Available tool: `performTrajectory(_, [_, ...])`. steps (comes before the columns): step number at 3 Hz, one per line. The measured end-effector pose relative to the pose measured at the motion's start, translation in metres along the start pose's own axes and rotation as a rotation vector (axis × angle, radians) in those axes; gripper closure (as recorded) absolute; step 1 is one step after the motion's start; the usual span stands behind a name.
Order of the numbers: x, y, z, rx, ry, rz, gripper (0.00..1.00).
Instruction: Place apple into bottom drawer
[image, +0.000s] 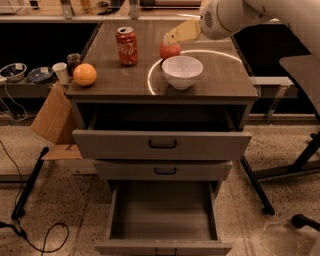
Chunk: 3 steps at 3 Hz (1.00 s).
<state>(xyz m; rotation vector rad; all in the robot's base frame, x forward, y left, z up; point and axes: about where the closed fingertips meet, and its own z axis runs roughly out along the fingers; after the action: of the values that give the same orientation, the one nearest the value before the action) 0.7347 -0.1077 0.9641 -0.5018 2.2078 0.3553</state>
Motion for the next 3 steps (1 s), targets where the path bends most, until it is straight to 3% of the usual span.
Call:
performTrajectory(1, [-0.0049, -0.0209, 0.0183, 0.032, -0.008, 0.042, 0.00])
performTrajectory(3, [-0.0043, -0.0190, 0.0269, 0.017, 0.001, 0.060, 0.00])
